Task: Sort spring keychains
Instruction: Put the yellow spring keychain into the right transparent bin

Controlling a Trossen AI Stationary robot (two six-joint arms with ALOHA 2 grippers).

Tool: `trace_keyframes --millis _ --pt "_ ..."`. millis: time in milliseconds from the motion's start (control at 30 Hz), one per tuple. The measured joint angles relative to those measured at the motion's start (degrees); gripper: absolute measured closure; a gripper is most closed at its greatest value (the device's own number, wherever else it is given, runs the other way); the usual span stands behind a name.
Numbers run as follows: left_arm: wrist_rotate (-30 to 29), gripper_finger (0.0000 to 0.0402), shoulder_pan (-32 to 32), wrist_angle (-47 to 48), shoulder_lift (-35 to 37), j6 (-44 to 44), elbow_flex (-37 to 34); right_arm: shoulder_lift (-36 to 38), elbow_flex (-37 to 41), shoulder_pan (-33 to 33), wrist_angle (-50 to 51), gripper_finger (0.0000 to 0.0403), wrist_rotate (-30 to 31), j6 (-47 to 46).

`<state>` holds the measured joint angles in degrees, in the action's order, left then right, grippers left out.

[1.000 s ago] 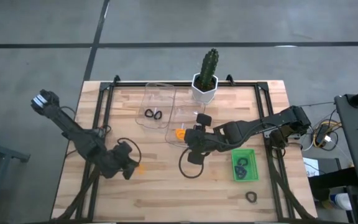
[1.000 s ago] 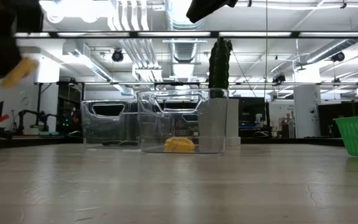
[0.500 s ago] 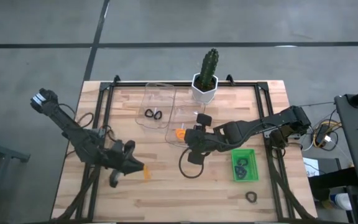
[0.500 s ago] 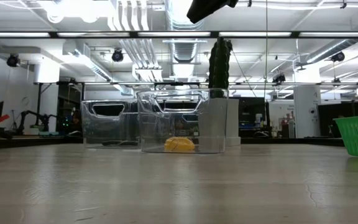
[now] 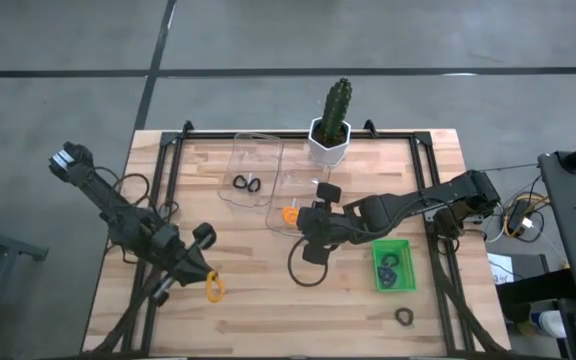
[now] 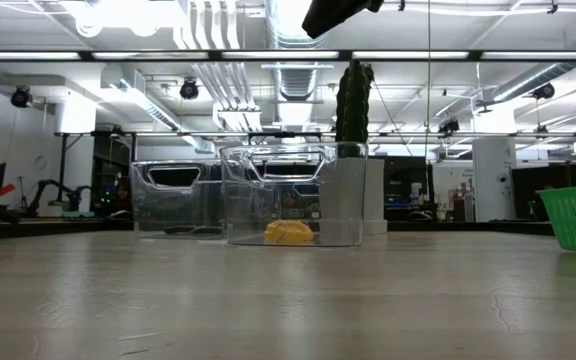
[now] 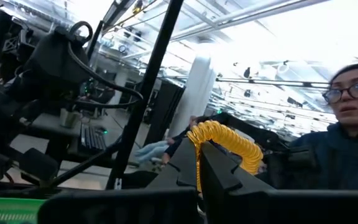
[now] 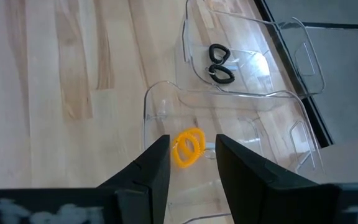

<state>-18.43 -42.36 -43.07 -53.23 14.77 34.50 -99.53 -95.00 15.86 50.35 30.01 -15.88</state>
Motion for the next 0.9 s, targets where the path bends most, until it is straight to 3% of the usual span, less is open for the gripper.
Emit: trace_keyframes --millis 133,200,300,400,533,633,900 --pt "-0.4 0.0401 0.1 0.1 0.0 0.2 0.0 0.0 0.0 0.0 0.0 0.0280 0.0 0.0" --pt "-4.5 0.0401 0.3 1.4 -0.4 2.0 0.0 0.0 0.0 0.0 0.0 0.0280 0.0 0.0" --pt "-12.9 0.0402 1.4 8.4 -1.9 9.7 0.2 0.0 0.0 0.0 0.1 0.0280 0.0 -0.4" --pt "-15.8 0.0402 4.2 18.5 -3.8 23.3 0.8 0.0 0.0 0.0 0.5 0.0280 0.0 -0.7" --pt "-15.4 0.0401 9.5 33.3 -6.9 40.7 2.9 0.0 0.0 0.0 2.5 0.0280 0.0 -1.4" --pt "-12.9 0.0401 14.2 42.3 -9.3 47.0 5.9 0.0 0.0 0.0 6.3 0.0280 0.0 -3.9" --pt "-1.5 0.0401 29.8 52.8 -16.1 40.6 16.7 0.0 0.0 0.0 21.5 0.0280 0.1 -15.5"
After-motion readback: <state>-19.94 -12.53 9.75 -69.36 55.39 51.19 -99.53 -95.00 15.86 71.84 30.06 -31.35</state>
